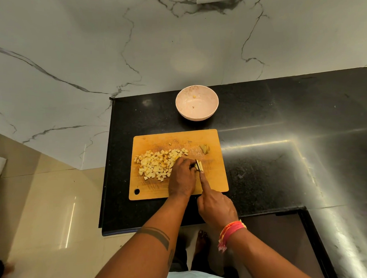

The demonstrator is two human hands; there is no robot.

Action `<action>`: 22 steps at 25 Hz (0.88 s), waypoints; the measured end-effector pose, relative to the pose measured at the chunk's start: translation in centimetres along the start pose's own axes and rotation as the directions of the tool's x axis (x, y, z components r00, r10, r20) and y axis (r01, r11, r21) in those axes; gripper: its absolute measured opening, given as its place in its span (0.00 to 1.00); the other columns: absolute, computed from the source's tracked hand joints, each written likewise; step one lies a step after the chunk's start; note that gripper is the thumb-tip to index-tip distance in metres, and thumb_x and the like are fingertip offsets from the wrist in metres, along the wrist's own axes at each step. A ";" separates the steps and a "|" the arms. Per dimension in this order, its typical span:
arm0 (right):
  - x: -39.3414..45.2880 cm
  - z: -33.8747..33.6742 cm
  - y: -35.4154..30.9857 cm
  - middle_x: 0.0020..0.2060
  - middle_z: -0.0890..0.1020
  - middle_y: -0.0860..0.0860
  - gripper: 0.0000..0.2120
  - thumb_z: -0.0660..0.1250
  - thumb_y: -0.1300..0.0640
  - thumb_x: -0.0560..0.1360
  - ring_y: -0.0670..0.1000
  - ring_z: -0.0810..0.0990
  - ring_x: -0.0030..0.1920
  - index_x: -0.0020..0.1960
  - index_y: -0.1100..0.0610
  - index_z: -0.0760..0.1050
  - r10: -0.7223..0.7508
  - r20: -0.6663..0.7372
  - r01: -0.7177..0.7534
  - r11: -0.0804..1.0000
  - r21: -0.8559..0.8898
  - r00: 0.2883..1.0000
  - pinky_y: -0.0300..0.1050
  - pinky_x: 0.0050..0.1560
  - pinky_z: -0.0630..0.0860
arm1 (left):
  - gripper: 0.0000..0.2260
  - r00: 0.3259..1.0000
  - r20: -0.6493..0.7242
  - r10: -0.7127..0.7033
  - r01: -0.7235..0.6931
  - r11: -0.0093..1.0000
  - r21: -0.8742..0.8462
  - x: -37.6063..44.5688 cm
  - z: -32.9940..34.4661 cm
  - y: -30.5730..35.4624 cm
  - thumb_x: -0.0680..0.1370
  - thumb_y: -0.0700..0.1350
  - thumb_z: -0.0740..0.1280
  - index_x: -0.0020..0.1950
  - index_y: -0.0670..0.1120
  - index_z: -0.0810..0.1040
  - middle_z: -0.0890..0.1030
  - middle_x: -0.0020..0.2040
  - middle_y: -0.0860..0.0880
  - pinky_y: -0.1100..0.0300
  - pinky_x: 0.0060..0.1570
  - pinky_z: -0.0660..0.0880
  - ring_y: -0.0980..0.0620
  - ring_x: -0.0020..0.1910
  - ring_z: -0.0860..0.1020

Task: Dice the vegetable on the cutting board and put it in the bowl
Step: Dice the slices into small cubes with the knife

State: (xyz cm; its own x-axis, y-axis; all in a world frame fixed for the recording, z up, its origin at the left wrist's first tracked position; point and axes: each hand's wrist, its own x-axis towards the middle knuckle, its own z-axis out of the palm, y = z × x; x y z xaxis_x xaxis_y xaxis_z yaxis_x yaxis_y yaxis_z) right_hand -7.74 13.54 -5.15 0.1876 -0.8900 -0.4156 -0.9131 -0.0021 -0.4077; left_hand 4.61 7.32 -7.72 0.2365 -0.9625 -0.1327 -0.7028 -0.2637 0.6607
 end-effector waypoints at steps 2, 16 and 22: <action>0.5 -0.1 -0.3 0.36 0.76 0.51 0.35 0.53 0.52 0.82 0.54 0.74 0.32 0.82 0.45 0.37 -0.005 0.001 0.005 1.000 -0.025 1.000 0.49 0.34 0.70 | 0.09 1.000 0.007 -0.012 0.012 1.000 0.003 0.1 0.0 0.1 0.81 0.42 0.68 0.60 0.46 0.82 0.77 0.59 0.51 0.58 0.53 0.77 0.51 0.56 0.77; -2.4 -0.7 2.4 0.30 0.74 0.46 0.34 0.54 0.51 0.82 0.48 0.73 0.28 0.82 0.41 0.38 0.038 -0.133 -0.022 0.993 0.115 0.990 0.49 0.32 0.70 | 0.21 0.998 0.060 0.010 -0.021 0.983 0.180 -0.7 0.7 1.5 0.80 0.54 0.66 0.73 0.50 0.72 0.69 0.66 0.47 0.53 0.62 0.73 0.47 0.65 0.68; -2.0 -0.9 2.3 0.30 0.76 0.48 0.34 0.54 0.51 0.82 0.49 0.74 0.28 0.82 0.41 0.40 0.061 -0.143 -0.044 0.992 0.119 0.988 0.49 0.30 0.71 | 0.17 0.963 0.206 0.172 -0.215 0.953 0.214 0.7 -0.4 0.6 0.82 0.46 0.66 0.71 0.50 0.74 0.68 0.66 0.50 0.54 0.65 0.72 0.49 0.68 0.67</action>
State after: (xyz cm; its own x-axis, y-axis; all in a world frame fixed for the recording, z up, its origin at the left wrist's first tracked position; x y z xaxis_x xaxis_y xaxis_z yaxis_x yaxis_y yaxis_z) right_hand -10.56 14.86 -4.50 0.0774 -0.9445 -0.3191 -0.8710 0.0917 -0.4826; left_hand 4.62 6.55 -7.09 -0.0310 -0.9855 -0.1667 -0.8642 -0.0574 0.4999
